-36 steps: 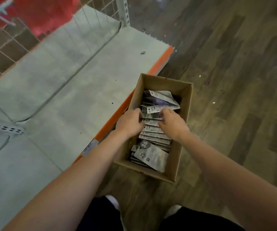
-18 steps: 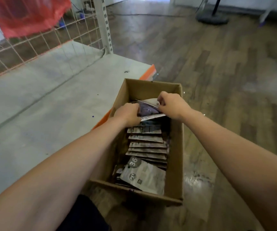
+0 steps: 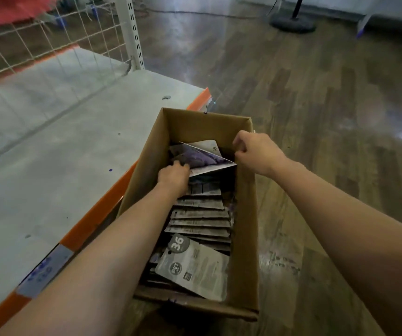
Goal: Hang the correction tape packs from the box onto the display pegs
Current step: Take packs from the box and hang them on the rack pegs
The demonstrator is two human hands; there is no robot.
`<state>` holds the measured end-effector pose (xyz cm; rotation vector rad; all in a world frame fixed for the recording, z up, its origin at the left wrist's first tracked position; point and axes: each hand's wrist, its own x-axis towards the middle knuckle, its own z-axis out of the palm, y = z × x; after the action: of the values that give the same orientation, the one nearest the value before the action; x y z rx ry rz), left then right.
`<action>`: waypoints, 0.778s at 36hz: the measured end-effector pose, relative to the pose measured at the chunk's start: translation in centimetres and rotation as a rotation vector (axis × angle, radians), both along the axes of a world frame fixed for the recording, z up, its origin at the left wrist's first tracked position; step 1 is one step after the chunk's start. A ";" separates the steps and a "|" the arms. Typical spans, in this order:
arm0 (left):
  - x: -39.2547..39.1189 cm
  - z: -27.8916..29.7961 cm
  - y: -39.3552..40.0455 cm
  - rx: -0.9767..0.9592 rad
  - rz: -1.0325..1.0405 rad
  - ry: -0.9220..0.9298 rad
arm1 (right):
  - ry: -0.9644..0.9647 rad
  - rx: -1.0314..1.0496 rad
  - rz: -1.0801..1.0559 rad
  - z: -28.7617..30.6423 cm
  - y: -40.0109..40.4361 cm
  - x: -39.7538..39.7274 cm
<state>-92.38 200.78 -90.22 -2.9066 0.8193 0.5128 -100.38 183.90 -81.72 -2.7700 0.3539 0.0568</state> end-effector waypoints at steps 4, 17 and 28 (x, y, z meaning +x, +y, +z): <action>0.3 -0.6 -0.1 -0.025 -0.003 0.015 | -0.006 -0.005 -0.019 -0.4 -0.7 0.4; -0.4 8.4 3.8 -0.488 -0.088 -0.223 | -0.165 0.293 -0.104 1.2 2.2 1.8; -3.9 14.6 7.5 -0.839 0.016 -0.450 | 0.152 1.006 0.073 5.7 4.1 1.5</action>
<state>-96.23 208.25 -75.66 -3.4996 1.1297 -0.6423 -98.89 188.04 -76.00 -1.7803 0.1790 0.3564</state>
